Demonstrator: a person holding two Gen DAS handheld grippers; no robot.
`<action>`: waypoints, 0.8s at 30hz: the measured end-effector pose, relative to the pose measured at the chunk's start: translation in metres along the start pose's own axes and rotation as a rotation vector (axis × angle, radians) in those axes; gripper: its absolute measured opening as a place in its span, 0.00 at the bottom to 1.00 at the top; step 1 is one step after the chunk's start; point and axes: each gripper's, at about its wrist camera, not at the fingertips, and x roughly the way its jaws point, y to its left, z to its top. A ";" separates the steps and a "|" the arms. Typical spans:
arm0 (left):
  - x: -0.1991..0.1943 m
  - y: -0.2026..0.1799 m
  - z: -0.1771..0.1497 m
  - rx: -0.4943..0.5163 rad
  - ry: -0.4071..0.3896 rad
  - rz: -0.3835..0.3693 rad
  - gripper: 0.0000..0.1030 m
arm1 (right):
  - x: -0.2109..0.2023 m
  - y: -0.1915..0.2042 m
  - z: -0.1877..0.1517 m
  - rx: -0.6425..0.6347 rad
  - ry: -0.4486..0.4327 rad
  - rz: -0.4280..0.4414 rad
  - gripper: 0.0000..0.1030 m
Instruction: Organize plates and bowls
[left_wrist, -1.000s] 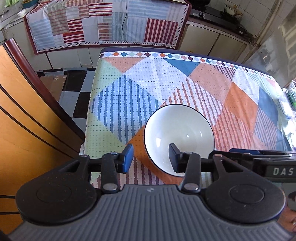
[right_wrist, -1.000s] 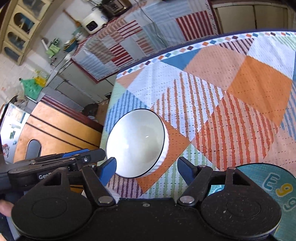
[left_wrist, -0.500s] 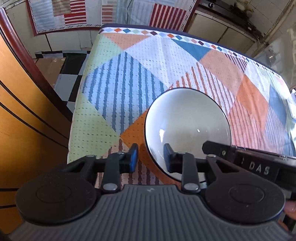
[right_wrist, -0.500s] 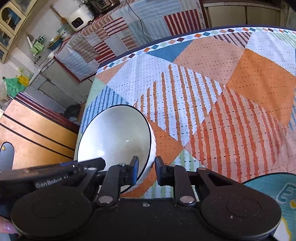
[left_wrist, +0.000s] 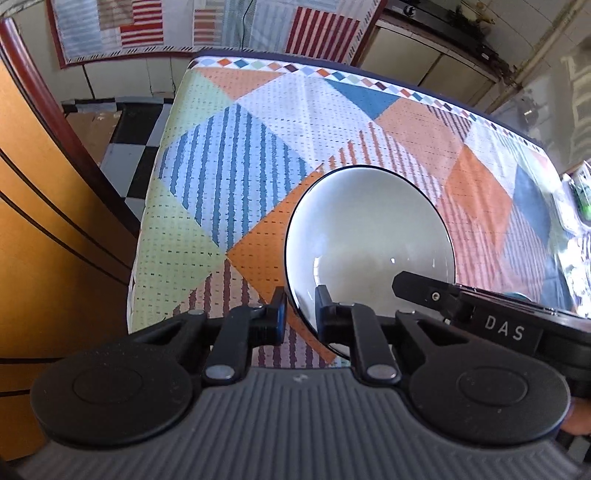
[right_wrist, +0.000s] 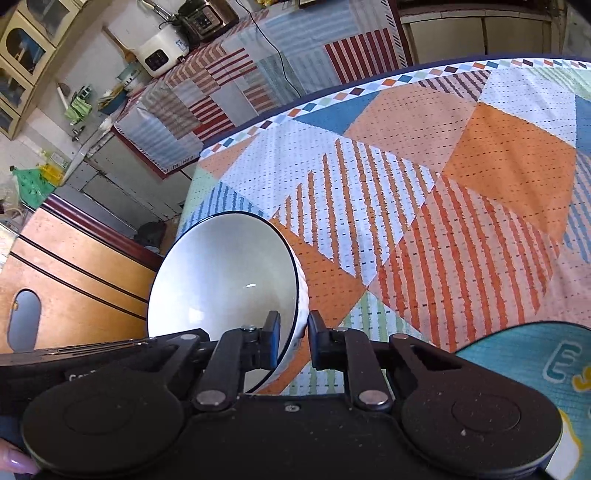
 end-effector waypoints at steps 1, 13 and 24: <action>-0.005 -0.003 -0.001 0.011 -0.003 0.003 0.14 | -0.004 0.000 0.000 0.002 -0.001 0.005 0.19; -0.055 -0.033 -0.028 0.098 0.004 0.041 0.13 | -0.066 0.017 -0.012 -0.046 -0.017 0.001 0.19; -0.117 -0.034 -0.063 0.136 -0.014 0.090 0.14 | -0.107 0.040 -0.043 -0.101 -0.010 0.062 0.19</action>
